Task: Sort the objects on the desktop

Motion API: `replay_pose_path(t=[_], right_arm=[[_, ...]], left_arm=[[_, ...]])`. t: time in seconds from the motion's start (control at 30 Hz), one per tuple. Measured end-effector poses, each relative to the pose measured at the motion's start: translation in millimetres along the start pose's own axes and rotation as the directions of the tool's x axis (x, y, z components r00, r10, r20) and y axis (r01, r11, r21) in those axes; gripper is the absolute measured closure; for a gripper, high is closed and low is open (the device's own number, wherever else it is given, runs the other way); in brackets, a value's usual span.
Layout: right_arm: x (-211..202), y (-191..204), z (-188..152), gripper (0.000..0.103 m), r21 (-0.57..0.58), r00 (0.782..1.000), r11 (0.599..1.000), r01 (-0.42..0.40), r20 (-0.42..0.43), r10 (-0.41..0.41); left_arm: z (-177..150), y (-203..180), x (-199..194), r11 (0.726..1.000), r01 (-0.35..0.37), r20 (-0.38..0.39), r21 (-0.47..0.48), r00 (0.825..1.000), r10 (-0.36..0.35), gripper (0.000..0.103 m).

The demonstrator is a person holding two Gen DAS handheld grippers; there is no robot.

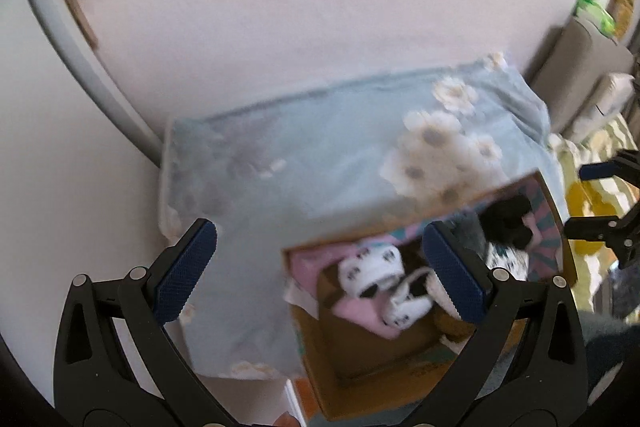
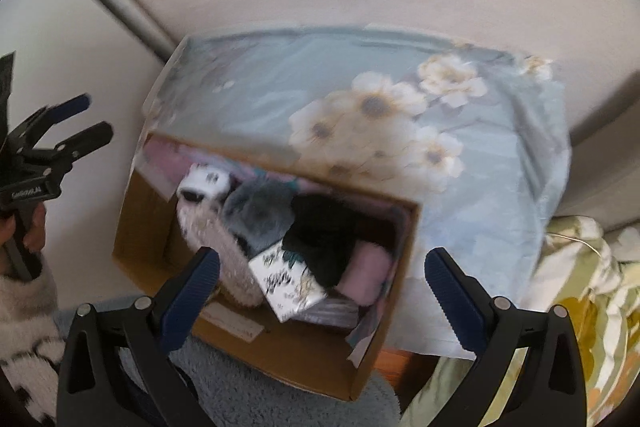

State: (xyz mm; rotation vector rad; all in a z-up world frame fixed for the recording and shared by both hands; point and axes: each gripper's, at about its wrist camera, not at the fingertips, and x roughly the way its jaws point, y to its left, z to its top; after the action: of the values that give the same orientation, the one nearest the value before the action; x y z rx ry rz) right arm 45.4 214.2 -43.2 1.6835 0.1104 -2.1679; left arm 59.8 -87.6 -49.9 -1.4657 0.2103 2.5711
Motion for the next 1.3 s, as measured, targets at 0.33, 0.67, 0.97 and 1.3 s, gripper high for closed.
replay_pose_path(t=[0.33, 0.67, 0.97, 1.3], right_arm=[[-10.1, 28.7, 20.6, 0.001, 0.132, 0.984, 0.981, 0.141, 0.092, -0.154], [-4.5, 49.6, 22.5, 0.001, 0.185, 0.966, 0.964, 0.191, 0.139, -0.218], [0.2, 59.1, 23.7, 0.001, 0.188, 0.965, 0.962, 0.197, 0.136, -0.224], [-2.2, 65.8, 22.7, 0.001, 0.194, 0.957, 0.955, 0.225, 0.139, -0.253]], left_arm=[[35.8, 6.9, -7.4, 0.984, -0.026, 0.046, -0.176, 0.998, 0.035, 0.0], [37.1, 0.2, -6.2, 0.982, -0.034, 0.072, -0.184, 0.996, 0.048, 0.0], [31.2, 3.8, -1.4, 0.984, -0.035, 0.058, -0.177, 0.997, 0.046, 0.0], [27.8, 11.3, 0.1, 0.982, -0.024, 0.059, -0.188, 0.998, 0.036, 0.0]])
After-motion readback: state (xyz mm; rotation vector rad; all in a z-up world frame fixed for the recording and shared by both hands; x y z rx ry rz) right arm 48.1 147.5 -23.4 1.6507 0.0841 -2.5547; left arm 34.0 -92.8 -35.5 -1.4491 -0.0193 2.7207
